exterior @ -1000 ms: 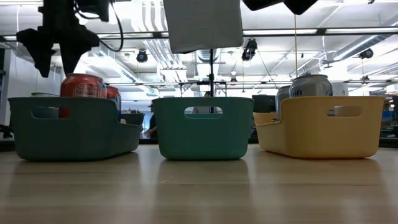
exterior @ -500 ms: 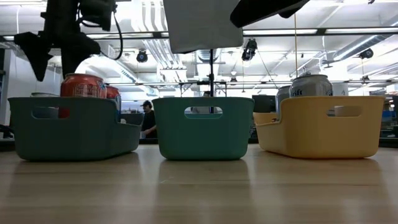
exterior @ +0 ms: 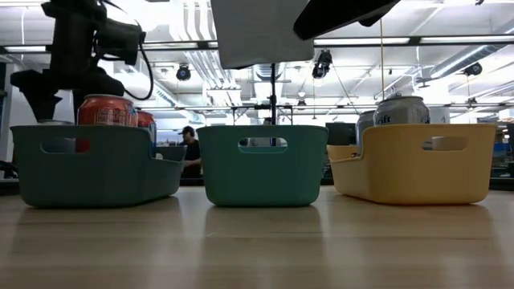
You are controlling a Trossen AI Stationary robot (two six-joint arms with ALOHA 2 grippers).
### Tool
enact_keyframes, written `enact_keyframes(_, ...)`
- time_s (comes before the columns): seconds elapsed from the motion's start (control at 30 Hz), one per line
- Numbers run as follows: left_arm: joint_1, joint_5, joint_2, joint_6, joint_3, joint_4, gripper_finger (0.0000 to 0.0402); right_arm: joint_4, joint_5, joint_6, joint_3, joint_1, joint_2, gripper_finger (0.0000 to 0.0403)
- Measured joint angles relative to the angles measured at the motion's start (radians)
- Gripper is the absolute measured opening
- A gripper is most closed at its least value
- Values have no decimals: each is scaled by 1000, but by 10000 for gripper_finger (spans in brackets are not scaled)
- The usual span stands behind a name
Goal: Sort soda cans
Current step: Put the left red-silver soda can into the green bin
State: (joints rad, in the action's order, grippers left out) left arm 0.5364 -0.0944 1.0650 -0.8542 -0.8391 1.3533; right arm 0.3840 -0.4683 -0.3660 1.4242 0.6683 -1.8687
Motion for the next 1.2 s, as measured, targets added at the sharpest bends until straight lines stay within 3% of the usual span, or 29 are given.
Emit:
enact_keyframes(0.63, -31, 107, 84, 28, 45, -87, 343, -1, -1, -4, 0, -2, 0, 216)
enact_keyframes(0.8, -43, 94, 107, 35, 45, -87, 341, -1, -2, -25, 0, -2, 0, 216)
enact_keyframes(1.07, -45, 55, 103, 52, 55, -101, 297, 0, -2, -26, 0, -2, 0, 215)
enact_keyframes(1.2, -45, 54, 86, 114, 34, -99, 295, 17, -7, -19, -1, 3, 11, 213)
